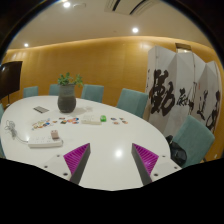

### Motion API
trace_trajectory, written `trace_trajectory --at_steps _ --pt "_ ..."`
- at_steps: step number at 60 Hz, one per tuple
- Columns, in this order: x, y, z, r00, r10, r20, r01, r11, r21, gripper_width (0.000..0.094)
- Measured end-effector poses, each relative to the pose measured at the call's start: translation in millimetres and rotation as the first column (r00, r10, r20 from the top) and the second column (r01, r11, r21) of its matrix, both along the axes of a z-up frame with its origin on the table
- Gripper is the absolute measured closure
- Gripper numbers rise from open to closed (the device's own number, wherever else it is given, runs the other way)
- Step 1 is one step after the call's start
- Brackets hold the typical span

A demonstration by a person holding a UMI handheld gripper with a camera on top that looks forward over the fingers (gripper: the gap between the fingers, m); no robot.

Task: Unplug charger

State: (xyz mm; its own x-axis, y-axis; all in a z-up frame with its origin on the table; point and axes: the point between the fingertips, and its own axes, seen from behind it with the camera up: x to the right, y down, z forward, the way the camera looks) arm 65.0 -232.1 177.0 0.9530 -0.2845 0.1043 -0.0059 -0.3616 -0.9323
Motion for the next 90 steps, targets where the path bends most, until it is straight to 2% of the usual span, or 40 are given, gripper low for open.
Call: trace_trajectory --at_steps 20,29,35,47,59,67,73,78,80,84,90 --pt "-6 -2 3 1.0 0.004 -0.002 -0.004 1.0 0.006 0.0065" --pt "-43 -3 -15 0.997 0.074 -0.031 -0.074 0.997 -0.005 0.0063" --pt "-93 12 -38 0.984 0.164 -0.066 -0.166 0.986 -0.012 0.007" --pt "-189 71 -65 0.934 0.328 -0.143 -0.331 0.944 0.008 0.0064" --pt "-237 161 -108 0.909 0.368 -0.193 -0.379 0.925 -0.02 0.0061" --pt "-241 216 -134 0.918 0.344 -0.197 -0.359 0.932 -0.044 0.0069" --pt "-242 244 -139 0.922 0.333 -0.197 -0.347 0.937 -0.043 0.0128" --pt "-245 258 -143 0.917 0.34 -0.209 -0.356 0.934 -0.041 0.0251" --pt "-246 263 -145 0.918 0.338 -0.21 -0.354 0.934 -0.046 0.0333" --pt "-245 270 -148 0.924 0.329 -0.195 -0.344 0.938 -0.044 0.0574" --pt "-246 271 -148 0.932 0.343 -0.12 -0.351 0.935 -0.051 0.0628"
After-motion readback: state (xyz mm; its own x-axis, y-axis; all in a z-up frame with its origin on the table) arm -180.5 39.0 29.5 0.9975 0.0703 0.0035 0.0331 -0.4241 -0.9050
